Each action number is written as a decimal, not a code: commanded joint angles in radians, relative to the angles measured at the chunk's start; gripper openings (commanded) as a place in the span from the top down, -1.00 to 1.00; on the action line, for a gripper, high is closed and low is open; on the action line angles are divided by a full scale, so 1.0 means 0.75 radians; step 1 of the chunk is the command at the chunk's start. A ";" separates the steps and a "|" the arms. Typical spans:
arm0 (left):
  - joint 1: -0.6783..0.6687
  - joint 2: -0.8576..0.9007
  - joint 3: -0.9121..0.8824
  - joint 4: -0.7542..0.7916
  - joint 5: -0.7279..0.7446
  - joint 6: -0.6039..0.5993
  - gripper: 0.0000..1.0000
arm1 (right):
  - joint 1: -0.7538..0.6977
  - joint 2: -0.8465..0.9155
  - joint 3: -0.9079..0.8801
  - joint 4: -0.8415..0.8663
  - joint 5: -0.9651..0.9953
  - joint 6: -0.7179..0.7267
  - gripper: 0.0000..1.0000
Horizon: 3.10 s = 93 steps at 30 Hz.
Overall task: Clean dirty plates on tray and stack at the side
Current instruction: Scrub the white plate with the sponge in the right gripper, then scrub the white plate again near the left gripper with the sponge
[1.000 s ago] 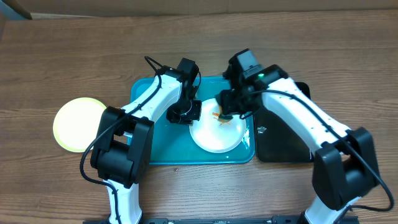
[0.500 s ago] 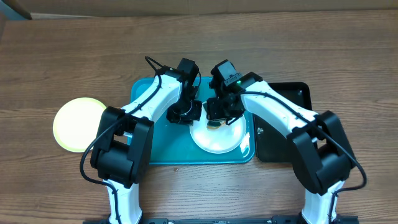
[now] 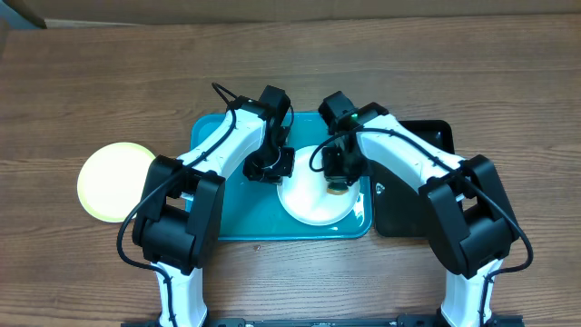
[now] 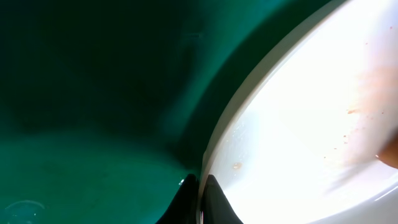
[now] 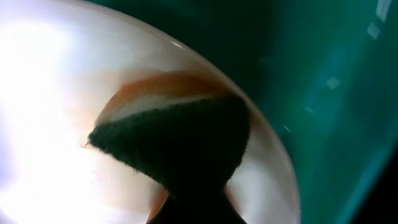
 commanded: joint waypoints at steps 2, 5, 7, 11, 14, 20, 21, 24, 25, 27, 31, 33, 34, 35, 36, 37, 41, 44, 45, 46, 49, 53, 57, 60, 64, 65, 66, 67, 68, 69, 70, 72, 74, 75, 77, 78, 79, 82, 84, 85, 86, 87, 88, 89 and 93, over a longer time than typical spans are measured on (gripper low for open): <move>-0.009 0.014 -0.007 -0.006 0.002 0.028 0.92 | -0.013 0.019 0.014 -0.042 0.005 0.027 0.89; -0.009 0.014 -0.007 -0.004 0.002 0.028 0.92 | 0.017 0.019 0.014 0.013 -0.242 -0.150 0.91; -0.009 0.014 -0.007 -0.005 0.002 0.028 0.92 | 0.039 0.019 0.014 0.034 -0.385 -0.251 0.91; -0.009 0.014 -0.007 -0.005 0.002 0.028 0.92 | 0.075 0.019 0.014 0.044 -0.441 -0.317 0.89; -0.009 0.014 -0.007 -0.005 0.002 0.028 0.92 | 0.084 0.019 0.014 0.050 -0.300 -0.278 0.78; -0.009 0.014 -0.007 -0.008 0.002 0.028 0.92 | 0.053 0.019 0.014 0.062 0.034 -0.065 0.68; -0.009 0.014 -0.007 -0.008 0.002 0.028 0.92 | 0.043 0.019 0.014 0.058 0.075 -0.021 0.68; -0.009 0.014 -0.007 -0.008 0.003 0.028 0.92 | 0.000 0.019 0.014 0.066 0.125 0.032 0.69; -0.009 0.014 -0.007 -0.008 0.002 0.028 0.92 | -0.012 0.019 0.014 0.072 0.124 0.031 0.70; -0.009 0.014 -0.007 -0.008 0.002 0.028 0.92 | -0.033 0.019 0.014 0.068 0.112 -0.025 0.78; -0.009 0.014 -0.007 -0.008 0.002 0.028 0.92 | -0.046 0.019 0.014 0.009 0.070 -0.210 0.78; -0.009 0.014 -0.007 -0.008 0.002 0.028 0.92 | -0.047 0.019 0.014 -0.039 0.070 -0.259 0.78; -0.009 0.014 -0.007 -0.009 0.002 0.028 0.92 | -0.047 0.019 0.014 -0.064 0.070 -0.281 0.78; -0.009 0.015 -0.007 -0.009 0.002 0.028 0.92 | -0.047 0.019 0.012 -0.090 0.070 -0.304 0.78; -0.009 0.014 -0.007 -0.008 0.002 0.028 0.92 | -0.047 0.019 0.005 -0.103 0.074 -0.317 0.78; -0.009 0.014 -0.007 -0.008 0.002 0.028 0.92 | -0.047 0.019 -0.008 -0.101 0.080 -0.316 0.78; -0.009 0.014 -0.007 -0.008 0.002 0.028 0.92 | -0.046 0.020 -0.067 0.033 0.061 -0.286 0.78; -0.009 0.014 -0.007 -0.009 0.003 0.028 0.92 | -0.033 0.020 -0.082 0.176 -0.028 -0.286 0.78; -0.009 0.014 -0.007 -0.009 0.006 0.028 0.92 | -0.028 0.020 -0.082 0.217 -0.061 -0.286 0.78; -0.009 0.014 -0.007 -0.009 0.008 0.028 0.92 | -0.022 0.020 -0.082 0.263 -0.105 -0.285 0.78; -0.009 0.014 -0.007 -0.008 0.011 0.028 0.92 | -0.001 0.020 -0.082 0.362 -0.238 -0.286 0.76; -0.009 0.014 -0.007 -0.008 0.011 0.028 0.92 | 0.047 0.020 -0.082 0.384 -0.306 -0.286 0.76; -0.010 0.014 -0.007 -0.008 0.011 0.028 0.92 | 0.124 0.020 -0.082 0.296 -0.306 -0.287 0.75; -0.010 0.014 -0.007 -0.008 0.011 0.028 0.91 | 0.168 0.020 -0.082 0.194 -0.304 -0.295 0.68; -0.010 0.014 -0.007 -0.009 0.011 0.028 0.92 | 0.176 0.020 -0.082 0.074 -0.192 -0.257 0.84; -0.010 0.014 -0.007 -0.009 0.011 0.028 0.92 | 0.167 0.020 -0.082 0.047 -0.122 -0.208 0.84; -0.010 0.014 -0.007 -0.009 0.011 0.028 0.92 | 0.156 0.019 -0.082 0.024 -0.053 -0.158 0.85; -0.010 0.014 -0.007 -0.009 0.011 0.028 0.92 | 0.139 0.019 -0.082 -0.002 0.019 -0.098 0.85; -0.010 0.014 -0.007 -0.009 0.011 0.028 0.92 | 0.119 0.019 -0.082 -0.027 0.071 -0.041 0.86; -0.010 0.014 -0.007 -0.009 0.011 0.028 0.92 | 0.102 0.019 -0.082 -0.043 0.097 -0.004 0.87; -0.010 0.014 -0.007 -0.009 0.010 0.028 0.92 | 0.079 0.019 -0.082 -0.055 0.101 0.011 0.88; -0.010 0.014 -0.007 -0.009 0.010 0.029 0.92 | 0.038 0.019 -0.082 -0.070 0.100 0.037 0.92; -0.010 0.014 -0.007 -0.009 0.010 0.028 0.92 | 0.004 0.019 -0.082 -0.080 0.100 0.038 0.92; -0.010 0.014 -0.007 -0.009 0.010 0.028 0.92 | -0.011 0.019 -0.082 -0.083 0.101 0.046 0.92; -0.010 0.015 -0.007 -0.009 0.010 0.028 0.92 | -0.049 0.019 -0.081 -0.082 0.106 0.062 0.92; -0.010 0.014 -0.007 -0.009 0.010 0.029 0.92 | -0.065 0.019 -0.080 -0.078 0.106 0.062 0.92; -0.010 0.014 -0.007 -0.009 0.010 0.028 0.92 | -0.083 0.019 -0.079 -0.072 0.106 0.062 0.92; -0.010 0.014 -0.007 -0.008 0.010 0.029 0.92 | -0.127 0.019 -0.078 -0.036 0.105 0.061 0.92; -0.010 0.014 -0.007 -0.008 0.010 0.028 0.92 | -0.148 0.019 -0.078 0.006 0.105 0.057 0.92; -0.010 0.014 -0.007 -0.009 0.010 0.028 0.92 | -0.153 0.019 -0.078 0.034 0.100 0.054 0.92; -0.010 0.014 -0.007 -0.009 0.010 0.028 0.92 | -0.154 0.019 -0.078 0.060 0.088 0.034 0.92; -0.010 0.014 -0.007 -0.009 0.010 0.028 0.92 | -0.153 0.019 -0.078 0.096 0.058 -0.010 0.92; -0.010 0.014 -0.007 -0.009 0.011 0.028 0.92 | -0.153 0.019 -0.078 0.134 0.017 -0.051 0.91; -0.010 0.014 -0.007 -0.008 0.011 0.028 0.92 | -0.146 0.019 -0.078 0.170 -0.026 -0.086 0.90; -0.013 0.014 -0.007 -0.008 0.011 0.028 0.92 | -0.103 0.019 -0.078 0.320 -0.149 -0.151 0.78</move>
